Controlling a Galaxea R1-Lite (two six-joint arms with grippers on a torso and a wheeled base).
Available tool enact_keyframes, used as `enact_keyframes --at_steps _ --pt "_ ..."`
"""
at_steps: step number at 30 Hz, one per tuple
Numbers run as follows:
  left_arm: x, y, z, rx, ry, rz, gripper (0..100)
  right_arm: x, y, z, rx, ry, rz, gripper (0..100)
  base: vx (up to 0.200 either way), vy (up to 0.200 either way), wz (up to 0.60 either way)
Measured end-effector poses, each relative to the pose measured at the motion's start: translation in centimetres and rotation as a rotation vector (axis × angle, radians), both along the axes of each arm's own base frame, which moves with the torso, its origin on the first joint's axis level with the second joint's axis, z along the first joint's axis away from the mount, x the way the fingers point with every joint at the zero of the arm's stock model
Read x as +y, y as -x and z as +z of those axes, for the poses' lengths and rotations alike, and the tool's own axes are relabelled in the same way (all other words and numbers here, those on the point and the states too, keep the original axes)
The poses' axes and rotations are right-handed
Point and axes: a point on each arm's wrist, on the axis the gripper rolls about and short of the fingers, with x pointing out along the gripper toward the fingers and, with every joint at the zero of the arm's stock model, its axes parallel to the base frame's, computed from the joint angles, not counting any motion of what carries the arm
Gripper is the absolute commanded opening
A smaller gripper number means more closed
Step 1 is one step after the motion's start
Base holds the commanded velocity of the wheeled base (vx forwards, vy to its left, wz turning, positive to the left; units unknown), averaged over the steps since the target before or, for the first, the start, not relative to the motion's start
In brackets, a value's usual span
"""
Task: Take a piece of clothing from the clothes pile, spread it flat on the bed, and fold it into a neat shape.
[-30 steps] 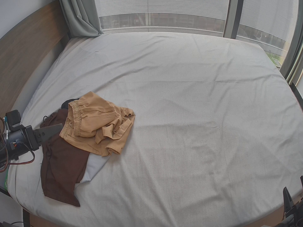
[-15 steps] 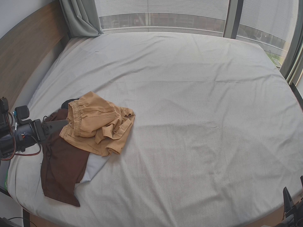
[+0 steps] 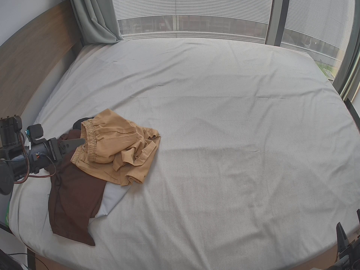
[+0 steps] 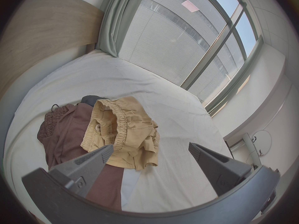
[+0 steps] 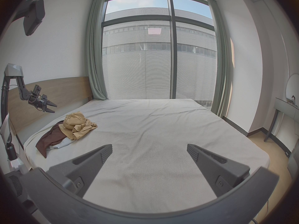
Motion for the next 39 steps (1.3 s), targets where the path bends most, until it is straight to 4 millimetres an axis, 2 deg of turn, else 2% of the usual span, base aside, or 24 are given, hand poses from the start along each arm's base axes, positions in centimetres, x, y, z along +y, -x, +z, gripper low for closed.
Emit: enact_keyframes --at_steps 17,29,39 --pt "0.7 -6.2 -2.6 0.028 0.005 -0.004 100 0.0 0.0 0.0 0.0 0.0 -0.002 100 0.0 0.0 0.0" --pt "-0.5 -10.0 -3.7 0.012 -0.007 -0.023 100 0.0 0.0 0.0 0.0 0.0 -0.002 100 0.0 0.0 0.0" --pt "-2.0 -11.5 -4.2 0.024 0.019 -0.048 100 0.0 0.0 0.0 0.0 0.0 -0.001 100 0.0 0.0 0.0"
